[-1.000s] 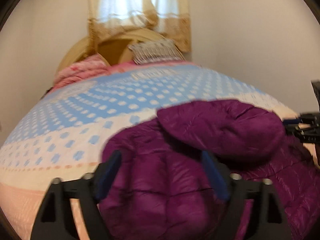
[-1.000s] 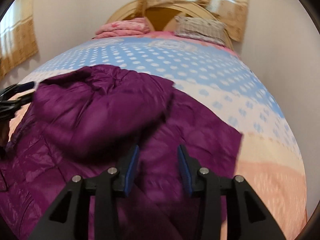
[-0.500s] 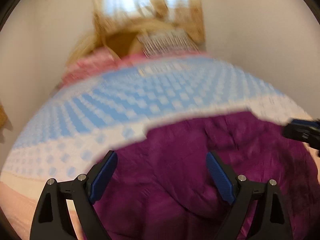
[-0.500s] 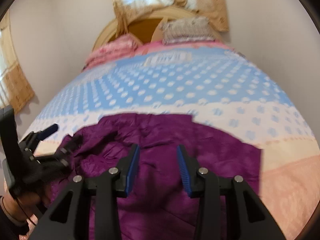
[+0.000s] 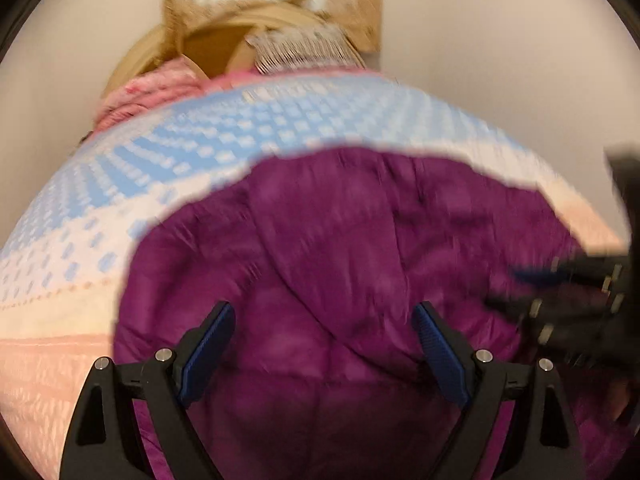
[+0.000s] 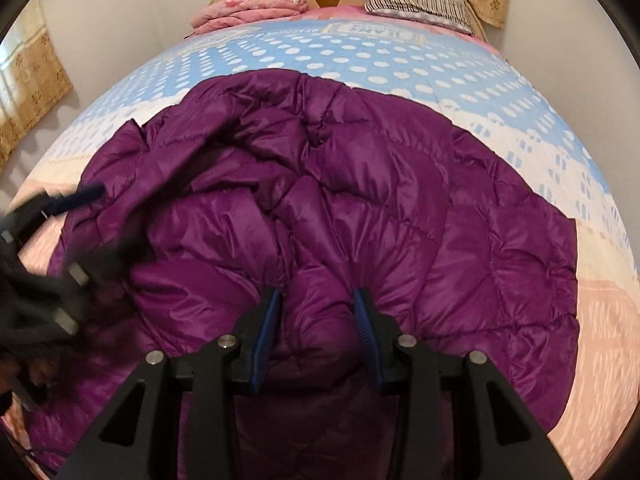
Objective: Fold large clothes
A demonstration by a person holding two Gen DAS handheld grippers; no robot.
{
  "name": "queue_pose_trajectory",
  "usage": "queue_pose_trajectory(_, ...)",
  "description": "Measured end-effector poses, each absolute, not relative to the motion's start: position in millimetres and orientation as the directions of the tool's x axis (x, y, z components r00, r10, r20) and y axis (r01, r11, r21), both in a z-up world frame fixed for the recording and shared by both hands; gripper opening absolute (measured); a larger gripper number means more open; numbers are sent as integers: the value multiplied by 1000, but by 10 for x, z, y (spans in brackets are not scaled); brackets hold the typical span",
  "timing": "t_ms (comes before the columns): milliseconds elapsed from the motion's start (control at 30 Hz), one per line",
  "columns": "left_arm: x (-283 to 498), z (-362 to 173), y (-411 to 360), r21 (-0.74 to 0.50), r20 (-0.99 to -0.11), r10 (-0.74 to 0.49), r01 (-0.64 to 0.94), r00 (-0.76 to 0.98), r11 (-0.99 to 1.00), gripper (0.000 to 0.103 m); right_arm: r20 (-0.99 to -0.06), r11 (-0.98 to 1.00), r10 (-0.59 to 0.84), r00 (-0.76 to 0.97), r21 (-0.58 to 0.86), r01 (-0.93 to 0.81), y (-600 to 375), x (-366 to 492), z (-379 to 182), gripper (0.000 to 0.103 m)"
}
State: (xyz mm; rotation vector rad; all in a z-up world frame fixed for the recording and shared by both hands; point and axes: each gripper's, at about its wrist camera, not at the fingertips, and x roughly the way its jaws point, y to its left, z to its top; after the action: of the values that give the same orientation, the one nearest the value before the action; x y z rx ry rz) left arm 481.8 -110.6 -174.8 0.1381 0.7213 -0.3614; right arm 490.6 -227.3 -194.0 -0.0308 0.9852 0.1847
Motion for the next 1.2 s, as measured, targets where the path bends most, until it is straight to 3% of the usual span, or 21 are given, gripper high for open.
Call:
queue_pose_trajectory(100, 4928, -1526, -1083, 29, -608, -211, 287, 765, 958, 90, -823, 984, 133, 552, 45, -170, -2252, 4886, -1948, 42)
queue_pose_trajectory(267, 5209, -1855, -1238, 121, -665, -71, 201, 744, 972, 90, -738, 994, 113, 666, 86, -74, -2349, 4681, -1705, 38)
queue_pose_trajectory(367, 5259, -2114, -1257, 101, -694, -62, 183, 717, 978, 90, -687, 990, 109, 718, 137, -19, -2424, 4675, -1574, 38)
queue_pose_trajectory(633, 5373, -2237, -1202, 47, -726, -97, 189, 681, 981, 92, -729, 994, 72, 681, 105, 7, -2293, 4842, -2050, 37)
queue_pose_trajectory(1200, 5414, -2278, -1250, 59, -746, -86, 193, 660, 979, 94, -735, 998, 30, 678, 59, 19, -2219, 4908, -2076, 37)
